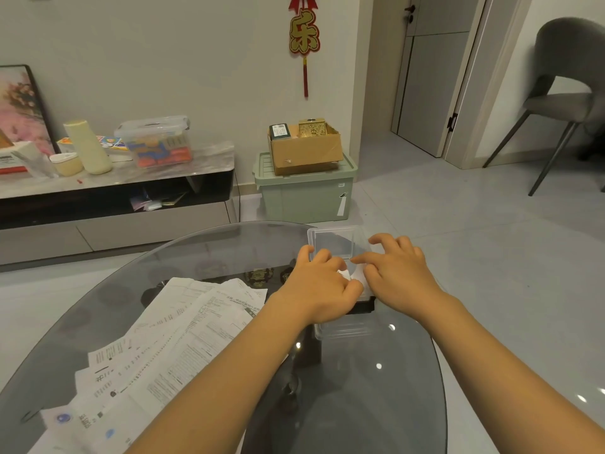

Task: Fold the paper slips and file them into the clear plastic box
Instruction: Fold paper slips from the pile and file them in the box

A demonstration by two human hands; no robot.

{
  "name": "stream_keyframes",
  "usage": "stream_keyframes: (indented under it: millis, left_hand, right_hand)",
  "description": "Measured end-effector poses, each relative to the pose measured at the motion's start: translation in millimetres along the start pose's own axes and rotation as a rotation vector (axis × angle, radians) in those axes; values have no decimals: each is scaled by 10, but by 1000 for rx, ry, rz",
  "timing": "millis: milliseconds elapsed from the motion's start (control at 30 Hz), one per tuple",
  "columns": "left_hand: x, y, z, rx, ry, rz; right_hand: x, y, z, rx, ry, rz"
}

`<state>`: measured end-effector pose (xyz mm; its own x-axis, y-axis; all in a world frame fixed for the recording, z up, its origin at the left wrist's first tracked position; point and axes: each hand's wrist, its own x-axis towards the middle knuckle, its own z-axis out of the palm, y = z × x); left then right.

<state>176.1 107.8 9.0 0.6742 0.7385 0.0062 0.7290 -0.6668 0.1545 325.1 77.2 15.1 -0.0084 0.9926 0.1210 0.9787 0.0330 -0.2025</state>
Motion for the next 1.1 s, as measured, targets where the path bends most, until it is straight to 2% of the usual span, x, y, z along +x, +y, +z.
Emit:
stream_keyframes:
  millis: [133,233,333,500,600,733,867,1000,1100]
  left_hand:
    - [-1,20,-14,49,-26,1]
    - [-9,25,-27,42,-15,12]
    - [-14,15,14,50,33,29]
    - [-38,2,96,35,132,58]
    - [-63,8,73,-10,95,80]
    - [-111,-29,56,-9,20,88]
    - [-138,-65,85,73,16,110]
    - [-124,-64,107,36,42,116]
    - [-134,-64,112,14,64,122]
  right_hand:
    - [74,-27,-17,-20,-109,35]
    - [100,-41,-10,62,-137,61]
    - [103,-60,10,157,-119,100]
    - [108,-116,-11,56,-187,158]
    - [118,-140,-19,10,-262,196]
    - [148,-112,-22,172,-285,200]
    - [177,-32,-77,275,-302,184]
    - [180,-27,-68,217,-384,175]
    - [171,-22,-43,250,-355,180]
